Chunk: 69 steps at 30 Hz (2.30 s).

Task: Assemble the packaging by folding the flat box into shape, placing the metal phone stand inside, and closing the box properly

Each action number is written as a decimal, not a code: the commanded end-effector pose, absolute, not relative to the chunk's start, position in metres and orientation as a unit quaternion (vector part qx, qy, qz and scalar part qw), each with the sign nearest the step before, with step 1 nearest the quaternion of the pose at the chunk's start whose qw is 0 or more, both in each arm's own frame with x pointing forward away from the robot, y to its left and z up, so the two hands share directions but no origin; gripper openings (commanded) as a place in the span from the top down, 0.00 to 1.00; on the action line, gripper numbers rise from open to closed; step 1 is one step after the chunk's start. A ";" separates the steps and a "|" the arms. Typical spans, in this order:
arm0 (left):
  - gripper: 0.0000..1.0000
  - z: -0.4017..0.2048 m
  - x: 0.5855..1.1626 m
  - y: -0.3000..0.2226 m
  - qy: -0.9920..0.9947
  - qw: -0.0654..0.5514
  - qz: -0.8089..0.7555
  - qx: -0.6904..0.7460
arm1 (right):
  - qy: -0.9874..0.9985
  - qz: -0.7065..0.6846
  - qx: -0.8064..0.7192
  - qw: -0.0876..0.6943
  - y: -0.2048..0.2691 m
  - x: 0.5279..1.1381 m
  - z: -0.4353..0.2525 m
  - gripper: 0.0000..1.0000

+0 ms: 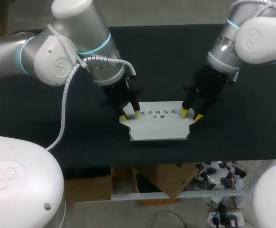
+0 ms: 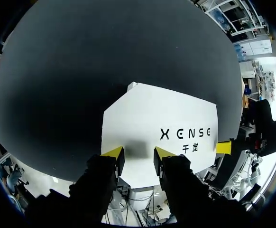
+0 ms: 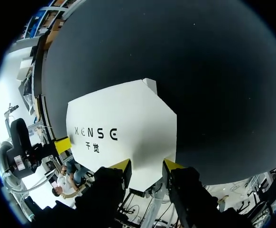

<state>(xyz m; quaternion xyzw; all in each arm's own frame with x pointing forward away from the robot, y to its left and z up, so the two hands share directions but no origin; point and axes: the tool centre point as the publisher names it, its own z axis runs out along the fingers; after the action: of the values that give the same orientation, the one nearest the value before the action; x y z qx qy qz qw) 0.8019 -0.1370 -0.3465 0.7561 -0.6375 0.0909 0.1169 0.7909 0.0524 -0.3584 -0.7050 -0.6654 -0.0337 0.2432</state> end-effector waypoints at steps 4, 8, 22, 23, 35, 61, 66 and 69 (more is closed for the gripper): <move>0.58 -0.351 0.798 -0.137 -0.639 0.114 0.099 0.754 | -0.663 -0.044 -0.708 0.240 0.051 0.788 -0.362 0.56; 0.58 -0.352 0.797 -0.136 -0.641 0.114 0.102 0.752 | -0.663 -0.047 -0.708 0.239 0.051 0.788 -0.363 0.56; 0.56 -0.356 0.793 -0.134 -0.646 0.111 0.105 0.747 | -0.656 -0.065 -0.717 0.225 0.053 0.788 -0.363 0.57; 0.56 -0.356 0.793 -0.135 -0.643 0.113 0.099 0.751 | -0.655 -0.065 -0.719 0.223 0.053 0.788 -0.364 0.57; 0.57 -0.360 0.798 -0.135 -0.648 0.126 0.087 0.746 | -0.643 -0.084 -0.730 0.217 0.052 0.785 -0.368 0.60; 0.58 -0.367 0.803 -0.131 -0.665 0.147 0.074 0.728 | -0.639 -0.119 -0.733 0.203 0.051 0.784 -0.374 0.57; 0.58 -0.368 0.801 -0.131 -0.667 0.141 0.084 0.727 | -0.637 -0.124 -0.734 0.202 0.050 0.785 -0.374 0.57; 0.58 -0.369 0.799 -0.130 -0.669 0.136 0.098 0.724 | -0.636 -0.126 -0.734 0.202 0.050 0.786 -0.375 0.57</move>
<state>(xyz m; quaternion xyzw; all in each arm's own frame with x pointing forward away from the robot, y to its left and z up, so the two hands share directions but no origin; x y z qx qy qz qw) 0.8066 -0.1324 -0.3661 0.7242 -0.6699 0.0872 0.1385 0.7880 0.0512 -0.3732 -0.7343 -0.6361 -0.1232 0.2024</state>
